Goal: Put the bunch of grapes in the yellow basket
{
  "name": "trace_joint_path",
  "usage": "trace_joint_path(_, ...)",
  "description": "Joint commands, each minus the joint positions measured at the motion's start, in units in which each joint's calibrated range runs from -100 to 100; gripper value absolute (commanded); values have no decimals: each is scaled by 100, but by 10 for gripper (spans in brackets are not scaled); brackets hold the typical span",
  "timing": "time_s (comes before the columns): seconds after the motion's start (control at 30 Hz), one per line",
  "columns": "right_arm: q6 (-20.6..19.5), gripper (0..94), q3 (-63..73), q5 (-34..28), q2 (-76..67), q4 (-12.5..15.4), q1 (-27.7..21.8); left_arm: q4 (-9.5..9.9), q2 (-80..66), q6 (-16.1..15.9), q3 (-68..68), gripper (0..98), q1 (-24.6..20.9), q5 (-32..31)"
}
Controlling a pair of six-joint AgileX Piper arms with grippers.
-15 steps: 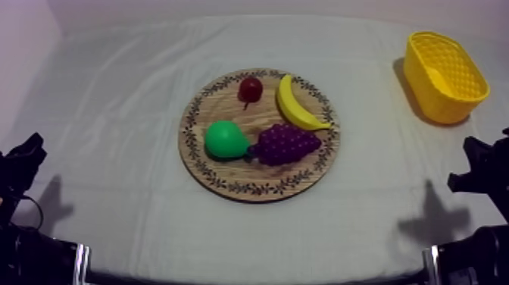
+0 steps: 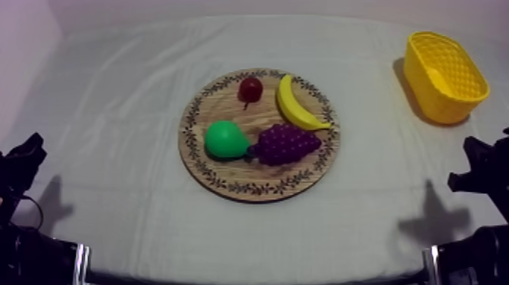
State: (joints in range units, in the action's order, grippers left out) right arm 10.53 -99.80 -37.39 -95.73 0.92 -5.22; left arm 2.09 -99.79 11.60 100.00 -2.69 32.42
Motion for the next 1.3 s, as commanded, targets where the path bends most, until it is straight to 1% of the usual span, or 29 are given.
trace_joint_path(0.0,0,5,3,-3,-3,-2,2,4,5,0,0,1,-3,-1)
trace_joint_path(0.33,-53,7,3,-3,-3,-2,13,4,5,0,0,1,-3,-1)
trace_joint_path(0.4,51,9,3,-48,-3,-2,48,4,5,0,0,1,-3,-1)
trace_joint_path(0.5,104,6,3,28,-3,-15,164,4,5,-2,0,1,-3,-1)
trace_joint_path(0.57,92,5,6,50,12,-84,274,4,5,-2,0,1,-3,-1)
trace_joint_path(0.7,-76,3,300,32,268,-349,532,4,5,-2,0,1,-3,-1)
trace_joint_path(0.77,-64,3,636,-5,551,-377,607,4,5,-1,0,1,-3,-1)
trace_joint_path(0.8,-22,4,843,-19,728,-345,621,4,5,-1,0,1,-3,-1)
trace_joint_path(0.87,140,4,1326,-69,1158,-194,618,4,5,-1,0,1,-3,-1)
trace_joint_path(1.0,681,4,2463,-346,2106,322,561,4,5,0,0,1,-3,-1)
trace_joint_path(1.17,1328,5,4063,-1149,3415,935,546,4,5,0,0,1,-3,-1)
trace_joint_path(1.27,1633,5,4900,-1743,4142,1185,671,4,5,0,0,1,-3,-1)
